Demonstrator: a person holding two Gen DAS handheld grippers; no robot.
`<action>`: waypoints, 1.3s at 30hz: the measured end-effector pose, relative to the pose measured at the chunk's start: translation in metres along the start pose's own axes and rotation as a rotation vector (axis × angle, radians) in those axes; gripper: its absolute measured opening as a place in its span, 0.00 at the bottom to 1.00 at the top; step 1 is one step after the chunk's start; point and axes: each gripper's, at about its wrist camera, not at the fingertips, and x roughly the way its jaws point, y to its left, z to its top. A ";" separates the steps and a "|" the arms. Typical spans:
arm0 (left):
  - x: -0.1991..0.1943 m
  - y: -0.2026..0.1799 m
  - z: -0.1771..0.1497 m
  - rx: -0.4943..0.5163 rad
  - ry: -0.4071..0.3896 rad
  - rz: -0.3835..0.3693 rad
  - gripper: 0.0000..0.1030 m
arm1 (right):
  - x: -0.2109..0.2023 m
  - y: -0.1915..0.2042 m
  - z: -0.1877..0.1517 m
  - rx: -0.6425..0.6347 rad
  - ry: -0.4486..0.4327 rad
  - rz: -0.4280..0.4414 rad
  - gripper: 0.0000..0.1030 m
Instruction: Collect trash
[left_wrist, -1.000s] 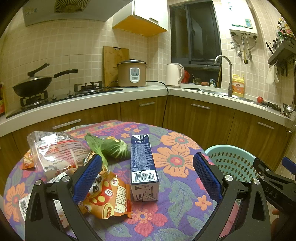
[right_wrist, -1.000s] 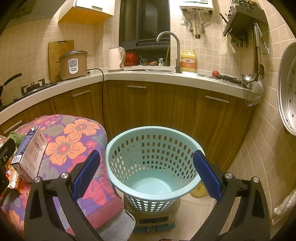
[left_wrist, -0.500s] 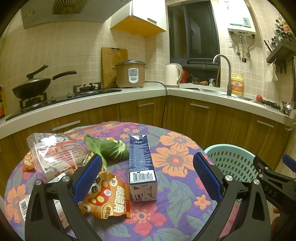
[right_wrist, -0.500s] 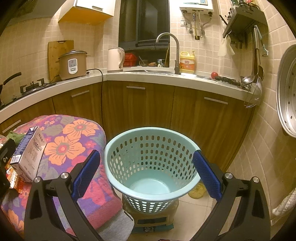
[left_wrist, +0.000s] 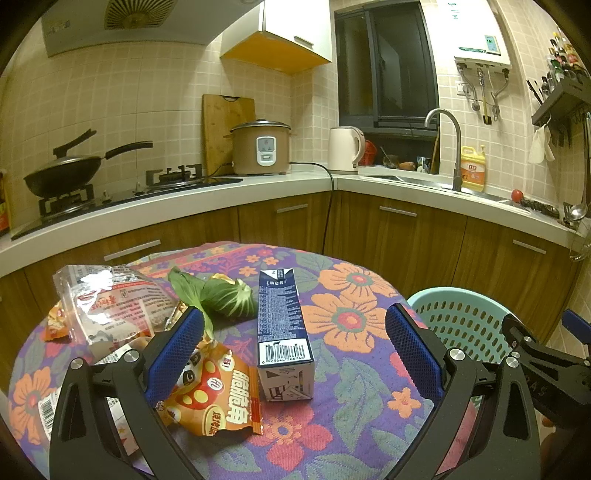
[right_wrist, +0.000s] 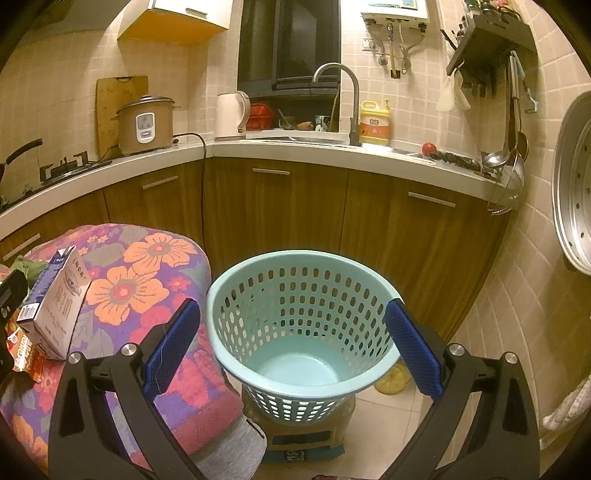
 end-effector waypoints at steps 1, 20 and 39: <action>0.000 0.000 0.000 0.000 0.000 0.000 0.92 | 0.000 0.000 0.000 0.000 -0.001 0.001 0.93; -0.022 0.027 0.001 -0.026 -0.002 -0.019 0.92 | -0.020 0.019 0.008 -0.045 -0.038 0.065 0.92; -0.043 0.191 -0.031 -0.142 0.256 -0.100 0.89 | -0.037 0.150 0.003 -0.199 0.074 0.461 0.76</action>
